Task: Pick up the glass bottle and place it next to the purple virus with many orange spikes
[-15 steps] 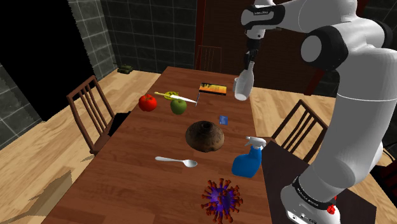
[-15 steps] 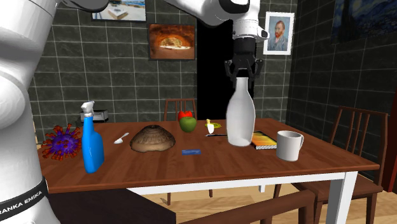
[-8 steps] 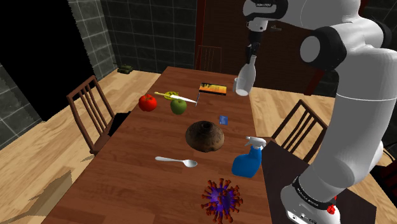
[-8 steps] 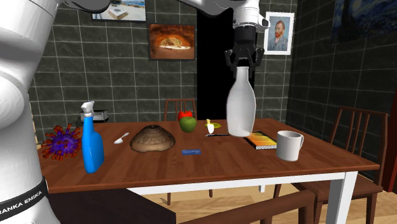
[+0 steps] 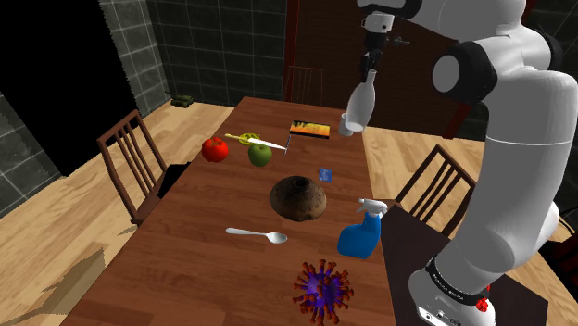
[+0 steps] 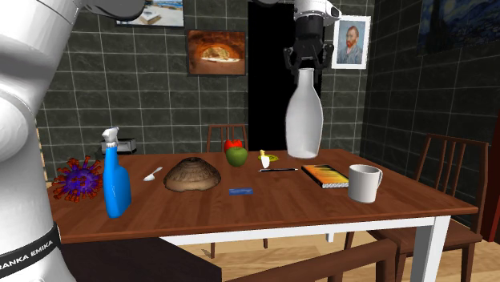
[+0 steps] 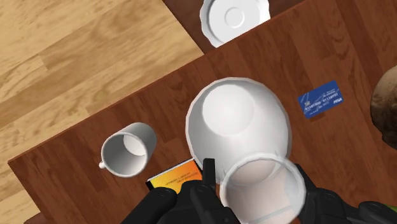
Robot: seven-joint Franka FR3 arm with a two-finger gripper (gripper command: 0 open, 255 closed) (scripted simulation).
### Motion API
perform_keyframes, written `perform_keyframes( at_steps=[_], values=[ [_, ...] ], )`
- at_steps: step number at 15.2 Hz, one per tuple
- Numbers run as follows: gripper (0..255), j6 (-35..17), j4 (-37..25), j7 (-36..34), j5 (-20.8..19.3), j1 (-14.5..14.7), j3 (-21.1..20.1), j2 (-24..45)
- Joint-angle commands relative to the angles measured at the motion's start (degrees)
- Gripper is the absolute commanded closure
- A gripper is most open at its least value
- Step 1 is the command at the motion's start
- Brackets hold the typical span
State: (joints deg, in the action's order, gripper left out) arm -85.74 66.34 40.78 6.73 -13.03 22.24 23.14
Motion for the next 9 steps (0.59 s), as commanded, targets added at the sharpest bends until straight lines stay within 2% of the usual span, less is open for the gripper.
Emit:
perform_keyframes(
  at_steps=[1,9],
  values=[
    [255,2.07,-2.68,0.11,0.24,-0.44,0.03,0.63],
    [255,11.77,-17.66,0.33,2.18,-3.38,-0.21,5.91]
  ],
)
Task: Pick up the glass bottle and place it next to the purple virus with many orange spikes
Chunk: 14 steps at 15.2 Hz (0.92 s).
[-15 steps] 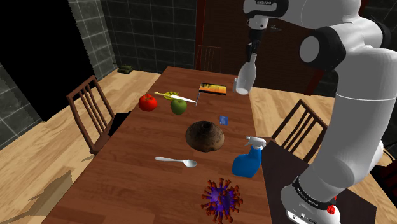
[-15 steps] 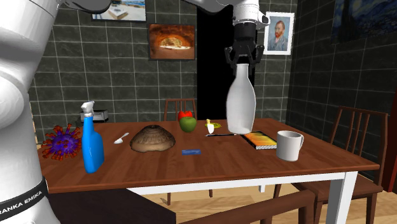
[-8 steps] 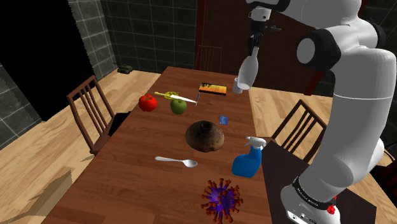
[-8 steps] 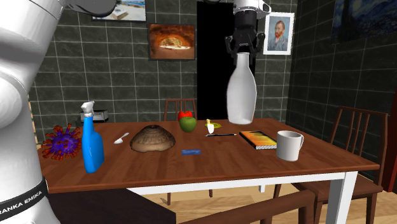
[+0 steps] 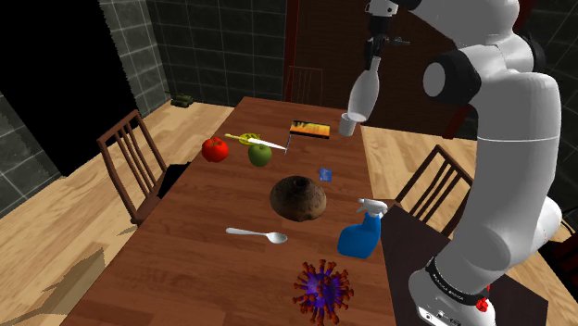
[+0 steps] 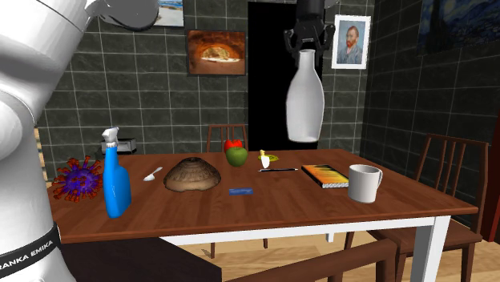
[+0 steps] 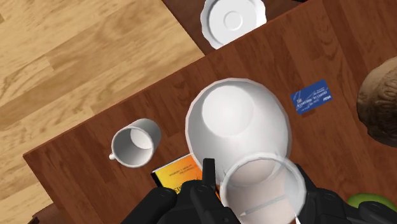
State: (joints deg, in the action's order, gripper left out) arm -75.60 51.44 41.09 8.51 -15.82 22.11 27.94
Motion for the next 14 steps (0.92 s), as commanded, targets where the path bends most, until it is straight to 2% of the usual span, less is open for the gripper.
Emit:
perform_keyframes(
  at_steps=[1,3,4,5,7,10,14],
  values=[
    [255,3.24,-5.52,0.01,0.82,-1.23,-0.17,2.26],
    [255,6.46,-11.34,-0.09,1.7,-2.67,-0.46,4.8],
    [255,3.18,-2.71,-0.59,-0.01,0.29,0.06,-0.5],
    [255,1.1,3.28,-1.32,-1.32,2.6,0.43,-4.46],
    [255,-1.67,12.34,-3.24,-3.7,6.2,0.51,-10.98],
    [255,-4.05,22.4,-6.76,-6.83,10.02,-0.48,-19.12],
    [255,-5.38,32.42,-11.95,-9.98,13.6,-2.71,-28.3]
  ],
)
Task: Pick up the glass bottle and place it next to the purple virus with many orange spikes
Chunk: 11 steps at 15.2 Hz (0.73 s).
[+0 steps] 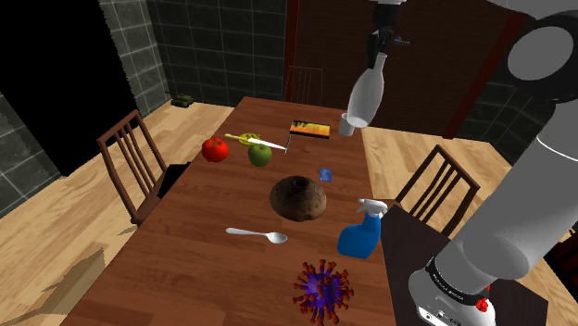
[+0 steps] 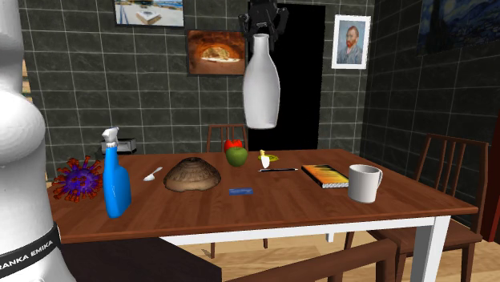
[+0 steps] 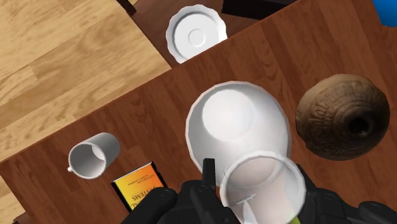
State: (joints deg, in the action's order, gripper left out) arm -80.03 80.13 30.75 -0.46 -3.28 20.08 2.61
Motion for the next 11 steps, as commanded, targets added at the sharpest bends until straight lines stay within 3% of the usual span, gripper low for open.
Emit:
perform_keyframes(
  at_steps=[1,11],
  values=[
    [255,-1.06,5.83,-2.93,-1.62,1.74,-1.39,-5.04],
    [255,0.81,20.98,-16.04,-3.63,6.14,-9.86,-22.0]
  ],
)
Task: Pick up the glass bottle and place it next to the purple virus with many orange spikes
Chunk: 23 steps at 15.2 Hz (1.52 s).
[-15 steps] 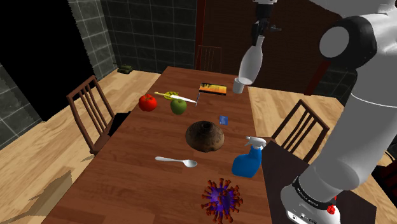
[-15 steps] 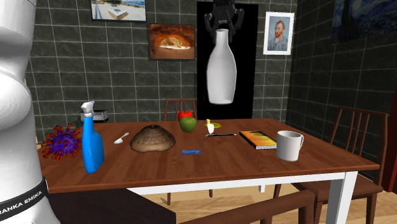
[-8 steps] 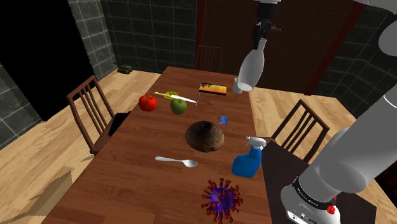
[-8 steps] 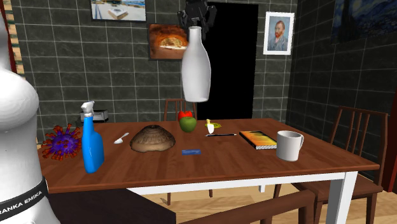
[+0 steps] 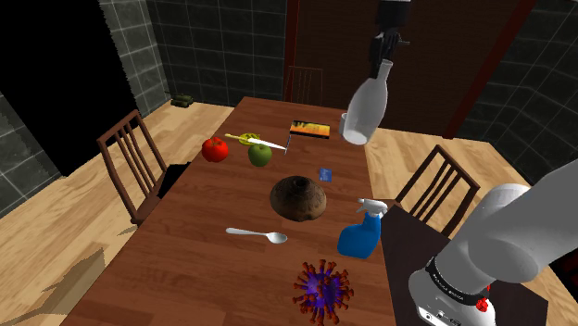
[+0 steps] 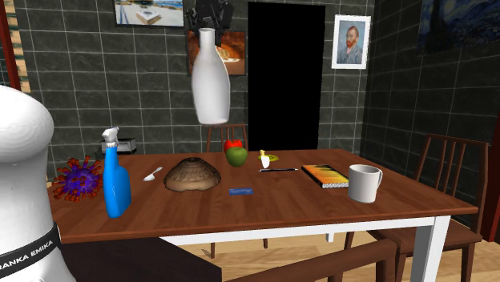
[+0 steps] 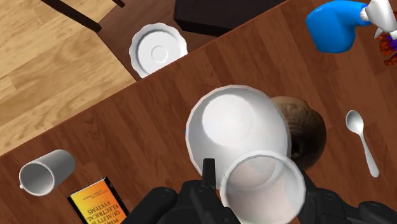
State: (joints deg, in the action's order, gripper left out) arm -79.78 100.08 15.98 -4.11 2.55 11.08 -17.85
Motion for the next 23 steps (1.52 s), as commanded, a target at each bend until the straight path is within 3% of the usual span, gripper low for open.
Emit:
perform_keyframes(
  at_steps=[1,12,23],
  values=[
    [255,0.92,2.06,-2.55,0.17,0.66,-1.78,-2.9],
    [255,5.84,8.87,-16.71,4.98,4.12,-12.5,-14.3],
    [255,10.44,7.93,-31.84,13.24,7.21,-24.24,-18.98]
  ],
)
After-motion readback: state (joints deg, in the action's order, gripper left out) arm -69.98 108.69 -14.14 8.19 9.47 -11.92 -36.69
